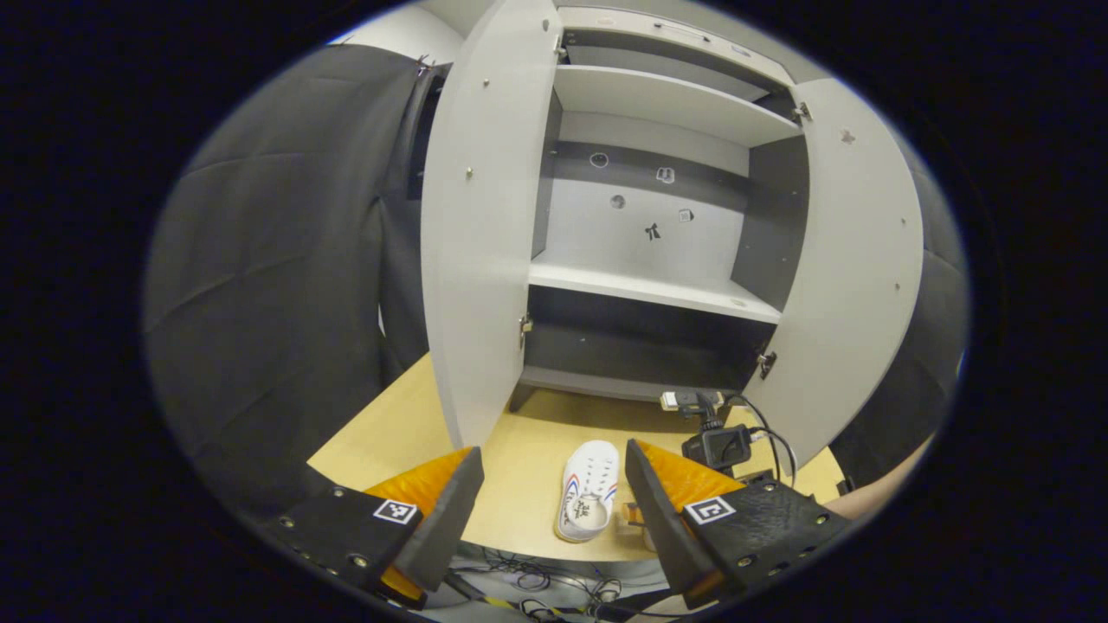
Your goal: Grab one shoe with the right hand and put it into the shoe cabinet, grab the other shoe with the left hand and put it into the shoe cabinet; then close the right door with the right hand and the left door with the left hand.
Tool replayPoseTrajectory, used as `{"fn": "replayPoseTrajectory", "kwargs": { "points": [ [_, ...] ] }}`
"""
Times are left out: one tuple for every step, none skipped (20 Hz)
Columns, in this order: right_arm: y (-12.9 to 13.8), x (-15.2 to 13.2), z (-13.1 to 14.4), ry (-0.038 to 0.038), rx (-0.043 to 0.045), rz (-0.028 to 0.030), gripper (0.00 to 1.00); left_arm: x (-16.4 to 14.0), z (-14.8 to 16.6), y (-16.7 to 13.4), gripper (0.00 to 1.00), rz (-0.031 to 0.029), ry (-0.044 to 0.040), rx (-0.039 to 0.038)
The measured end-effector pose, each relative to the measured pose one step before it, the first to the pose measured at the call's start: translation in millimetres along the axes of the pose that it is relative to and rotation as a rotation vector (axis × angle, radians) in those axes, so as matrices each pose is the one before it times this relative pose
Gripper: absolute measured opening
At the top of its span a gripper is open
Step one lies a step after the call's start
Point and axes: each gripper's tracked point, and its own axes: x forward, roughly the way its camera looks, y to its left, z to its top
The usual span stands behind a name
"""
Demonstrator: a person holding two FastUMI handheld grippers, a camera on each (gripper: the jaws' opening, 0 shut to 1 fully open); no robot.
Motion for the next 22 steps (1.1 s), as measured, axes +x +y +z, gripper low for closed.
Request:
{"fn": "replayPoseTrajectory", "kwargs": {
  "points": [
    [-4.81,0.46,0.2,-0.00509,-0.01307,-0.0303,0.74,-0.74,0.78,0.59,0.95,0.00418,-0.00448,-0.00271],
    [-1.39,0.31,-0.99,-0.00882,-0.01316,-0.0189,0.58,-0.05,0.66,0.27,0.95,0.00166,-0.00076,-0.00418],
    [-4.93,0.15,0.8,-0.00377,-0.01026,-0.01842,0.48,-0.62,-1.52,0.19,0.95,0.00002,-0.00156,-0.00337],
    [1.87,-0.25,-1.64,-0.00009,-0.0033,-0.00085,0.29,-0.65,0.87,-0.21,0.95,0.0001,-0.00274,-0.00145],
    [-0.06,1.29,0.32,0.00807,-0.00346,0.00345,0.29,-2.11,-0.33,0.11,0.94,-0.00117,-0.0033,0.00067],
    [-3.11,-1.57,-0.11,0.00289,0.00809,-0.00291,0.29,-1.59,1.03,-0.52,0.94,-0.00228,-0.0044,0.00059],
    [-0.56,-2.26,2.34,0.00808,0.00015,-0.00203,0.2,-1.0,-0.78,-0.32,0.94,-0.0014,-0.00252,0.00054],
    [4.44,-0.78,-0.82,-0.00769,0.00168,0.02873,0.2,-1.35,-0.25,-0.26,0.94,-0.00215,-0.00092,0.00055],
    [-0.02,4.31,0.73,-0.00684,0.02098,0.01426,0.2,-1.6,-0.78,-1.07,0.95,-0.00104,-0.00133,0.00047],
    [0.6,-1.2,0.37,-0.00371,0.02306,0.02473,0.06,-1.1,0.61,-0.82,0.95,-0.00234,-0.00256,-0.00094],
    [-2.03,-5.15,2.04,0.00274,0.03283,0.02256,0.06,-1.64,-0.92,-1.01,0.95,-0.00392,-0.00193,-0.00139],
    [0.41,2.16,-3.01,0.01318,0.01549,0.02468,0.02,-1.01,-0.13,-1.16,0.94,-0.0038,-0.0008,-0.00005],
    [-2.37,-3.82,0.43,-0.00516,0.00896,0.01386,0.02,-0.8,-0.87,-0.82,0.95,-0.00318,-0.00103,0.00106],
    [-0.31,-2.02,0.98,-0.01583,0.0043,0.00101,0.0,-1.07,0.14,-0.73,0.94,-0.00305,-0.00155,0.00139],
    [-2.92,-5.72,2.08,-0.02846,0.0036,-0.00965,0.02,-0.9,-0.21,-0.81,0.94,-0.00331,-0.00286,0.00322],
    [-3.61,-7.34,0.17,-0.01818,-0.00332,-0.012,0.02,-1.1,2.1,-0.98,0.94,-0.00243,-0.00698,0.0132],
    [-2.52,-7.45,2.99,-0.00957,-0.0063,-0.01056,0.02,-0.16,1.62,0.11,0.95,0.00055,-0.01035,0.02202],
    [-4.29,-6.14,2.9,-0.0114,-0.0045,-0.00326,0.02,0.61,1.53,-0.32,0.95,-0.00061,-0.00753,0.02052],
    [-0.66,-8.09,4.1,-0.0176,0.00645,0.0064,0.02,0.62,0.68,-2.09,0.94,-0.0079,-0.00441,0.01058],
    [1.36,-6.95,2.65,-0.01741,0.00991,0.0069,0.02,0.2,-0.54,-2.56,0.94,-0.01128,-0.0026,0.00185],
    [-0.22,-8.79,5.07,-0.02011,-0.00091,0.00307,0.02,1.2,1.02,-2.02,0.95,-0.00985,-0.00199,-0.00028],
    [-0.03,-8.3,5.08,-0.0242,-0.00709,0.00171,0.02,0.54,0.78,-1.62,0.94,-0.00851,-0.00283,0.00116]
  ]
}}
